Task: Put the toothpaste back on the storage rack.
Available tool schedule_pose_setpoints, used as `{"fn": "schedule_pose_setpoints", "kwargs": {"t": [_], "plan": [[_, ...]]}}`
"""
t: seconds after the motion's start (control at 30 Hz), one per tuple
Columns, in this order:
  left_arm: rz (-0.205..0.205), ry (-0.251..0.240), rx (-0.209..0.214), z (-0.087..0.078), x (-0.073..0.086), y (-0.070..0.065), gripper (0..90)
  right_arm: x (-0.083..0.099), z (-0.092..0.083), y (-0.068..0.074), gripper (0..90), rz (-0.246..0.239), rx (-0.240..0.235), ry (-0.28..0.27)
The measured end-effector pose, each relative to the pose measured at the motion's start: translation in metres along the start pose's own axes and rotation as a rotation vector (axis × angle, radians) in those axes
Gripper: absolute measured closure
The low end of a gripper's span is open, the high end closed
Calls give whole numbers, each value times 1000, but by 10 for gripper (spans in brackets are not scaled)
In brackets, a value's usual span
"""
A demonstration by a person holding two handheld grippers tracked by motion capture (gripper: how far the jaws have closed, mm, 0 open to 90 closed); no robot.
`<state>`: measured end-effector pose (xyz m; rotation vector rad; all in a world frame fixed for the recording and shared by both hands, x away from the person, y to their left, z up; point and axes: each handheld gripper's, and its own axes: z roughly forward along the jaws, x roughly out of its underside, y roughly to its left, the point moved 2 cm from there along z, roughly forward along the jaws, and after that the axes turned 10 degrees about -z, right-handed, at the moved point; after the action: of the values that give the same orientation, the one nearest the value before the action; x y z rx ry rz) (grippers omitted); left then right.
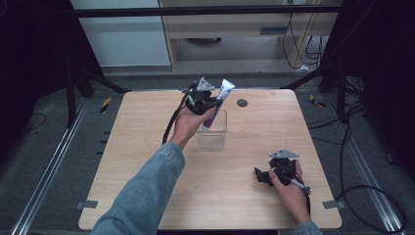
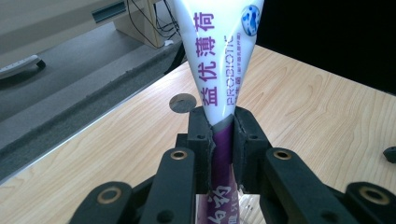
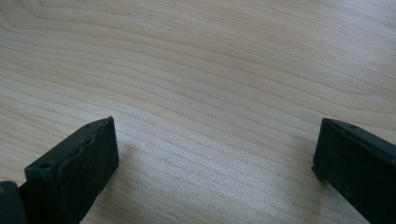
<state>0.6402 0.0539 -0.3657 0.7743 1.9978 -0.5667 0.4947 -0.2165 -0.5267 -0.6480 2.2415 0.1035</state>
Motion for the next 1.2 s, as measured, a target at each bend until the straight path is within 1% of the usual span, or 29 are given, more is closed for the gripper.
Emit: {"fn": "schedule_pose_setpoints", "kwargs": {"t": [0.07, 0.17, 0.27, 0.4, 0.47, 0.57, 0.7, 0.73, 0.77, 0.97, 1.07, 1.2], "plan": [[2, 0, 2, 1, 4, 1, 787, 0, 0, 0, 3, -1, 0, 0], [10, 17, 0, 3, 10, 2, 787, 0, 0, 0, 3, -2, 1, 1], [2, 23, 4, 5, 17, 4, 787, 0, -1, 1, 3, 9, -5, 4], [-10, 28, 8, 7, 24, 7, 787, 0, 0, 0, 3, 2, -1, 1], [-9, 34, 7, 8, 27, 9, 787, 0, 0, 0, 3, 1, 1, 3], [-11, 33, 5, 7, 30, 9, 786, 0, -1, 0, 3, 5, -4, 3], [-14, 46, 7, 7, 35, 11, 786, 0, 0, 0, 3, 1, 0, 3], [-16, 49, 10, 8, 36, 12, 786, 0, -1, 0, 3, 7, -3, 4], [-18, 52, 11, 8, 37, 12, 786, 0, 0, 0, 3, 1, 1, 3], [-7, 66, 11, 9, 41, 10, 786, 0, 0, 0, 3, 1, 0, 2], [10, 80, 7, 9, 42, 8, 786, 0, 0, 0, 3, 1, 0, 2], [11, 96, 2, 11, 44, 7, 786, 0, 0, 0, 3, 0, 0, 2]]}}
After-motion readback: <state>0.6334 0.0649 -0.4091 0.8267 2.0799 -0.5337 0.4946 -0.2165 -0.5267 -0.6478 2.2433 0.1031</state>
